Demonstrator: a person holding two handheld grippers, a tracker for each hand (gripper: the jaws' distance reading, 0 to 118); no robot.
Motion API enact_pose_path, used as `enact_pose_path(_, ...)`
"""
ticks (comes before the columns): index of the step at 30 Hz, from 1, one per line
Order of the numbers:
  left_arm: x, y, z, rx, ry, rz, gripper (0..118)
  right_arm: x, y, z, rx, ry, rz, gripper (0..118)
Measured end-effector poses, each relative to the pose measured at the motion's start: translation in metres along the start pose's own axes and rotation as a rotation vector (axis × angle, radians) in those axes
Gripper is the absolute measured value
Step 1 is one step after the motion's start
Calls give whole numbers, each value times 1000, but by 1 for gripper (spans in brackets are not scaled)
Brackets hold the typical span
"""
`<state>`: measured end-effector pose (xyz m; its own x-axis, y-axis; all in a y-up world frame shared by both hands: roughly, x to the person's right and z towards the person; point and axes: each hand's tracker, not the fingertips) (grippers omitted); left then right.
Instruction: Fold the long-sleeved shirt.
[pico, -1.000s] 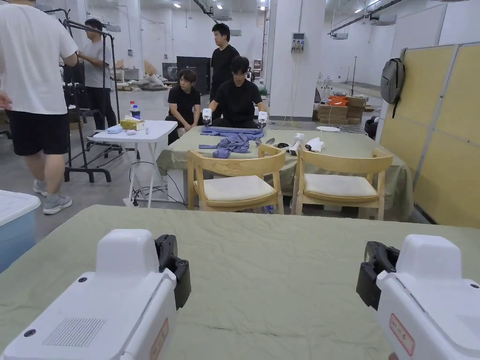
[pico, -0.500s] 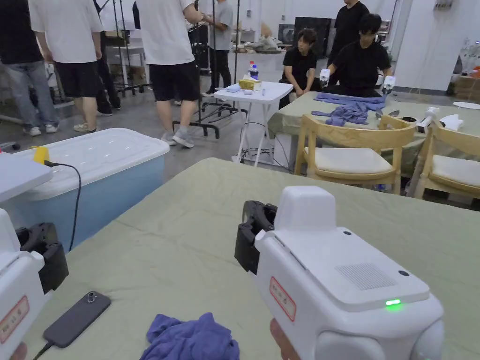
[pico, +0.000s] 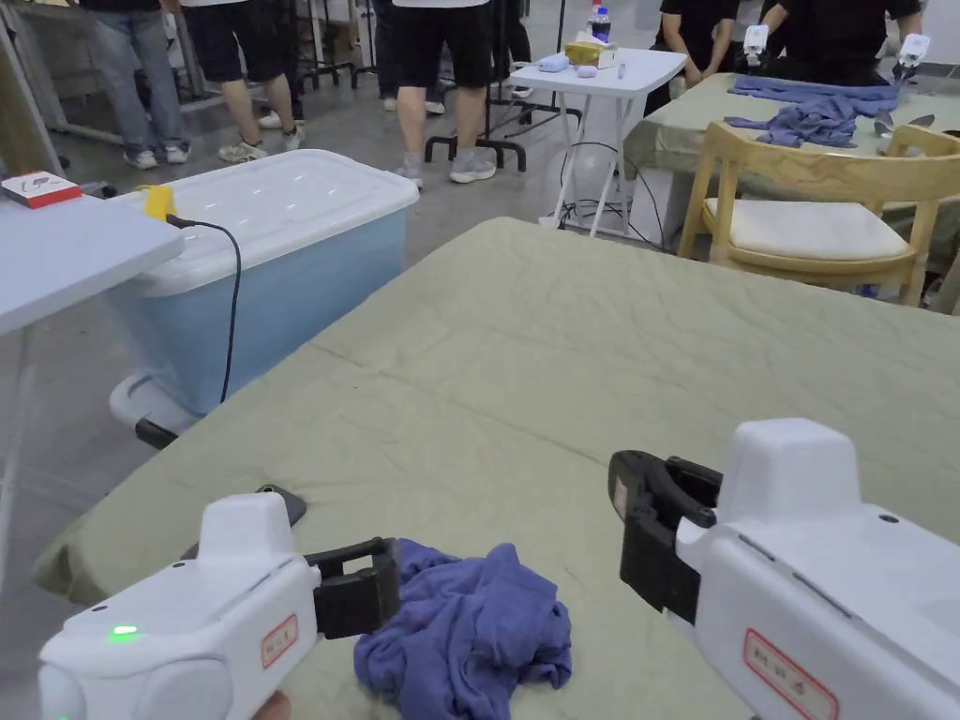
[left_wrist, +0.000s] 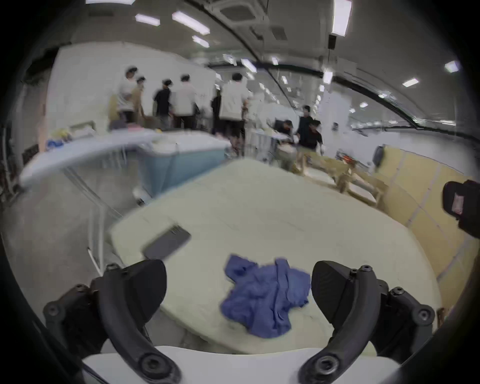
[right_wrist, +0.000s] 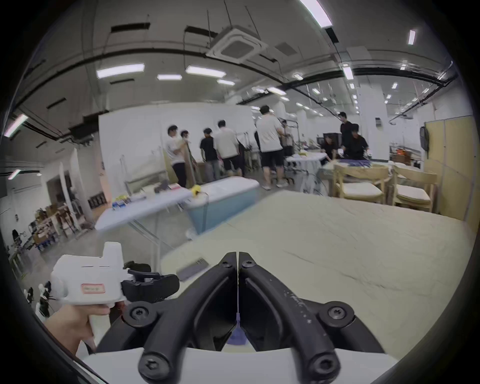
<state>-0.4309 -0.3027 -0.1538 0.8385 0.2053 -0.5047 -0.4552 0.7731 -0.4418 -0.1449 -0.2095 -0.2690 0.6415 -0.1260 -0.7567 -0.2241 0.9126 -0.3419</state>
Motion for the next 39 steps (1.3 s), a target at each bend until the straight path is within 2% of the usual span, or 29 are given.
enact_pose_path(3,1,-40,-75,-116,33,-25,115,25,-26,-2,-87,-75,-36,4)
enact_pose_path(5,16,-51,-97,-175,19,-41,113,41,-36,-3,-126,-111,-68,4)
enact_pose_path(10,46,-68,-127,-236,-99,-105,86,60,-42,5,-154,-183,-81,4)
enact_pose_path(11,50,-62,-129,-267,-52,-130,76,59,-40,9,-150,-191,-80,4)
enact_pose_path(12,54,-49,-125,-264,-5,-140,54,62,-38,13,-142,-200,-80,4)
enact_pose_path(13,46,-36,-129,-251,-25,-90,25,64,-36,18,-129,-208,-78,4)
enact_pose_path(15,51,6,-103,-166,-99,-25,18,69,-32,32,-95,-223,-79,4)
enact_pose_path(20,105,78,-50,7,-289,-154,14,89,-21,72,12,-271,-158,4)
enact_pose_path(24,194,104,7,145,-452,-215,14,115,-8,119,114,-336,-213,4)
enact_pose_path(29,308,97,29,228,-478,-359,14,150,0,179,194,-455,-224,4)
enact_pose_path(33,387,37,-11,20,-565,-337,14,176,-19,218,196,-556,-237,4)
enact_pose_path(35,423,-9,-43,-111,-556,-345,14,190,-34,230,176,-591,-273,4)
enact_pose_path(39,491,-138,-108,-421,-475,-461,14,214,-69,248,88,-646,-347,4)
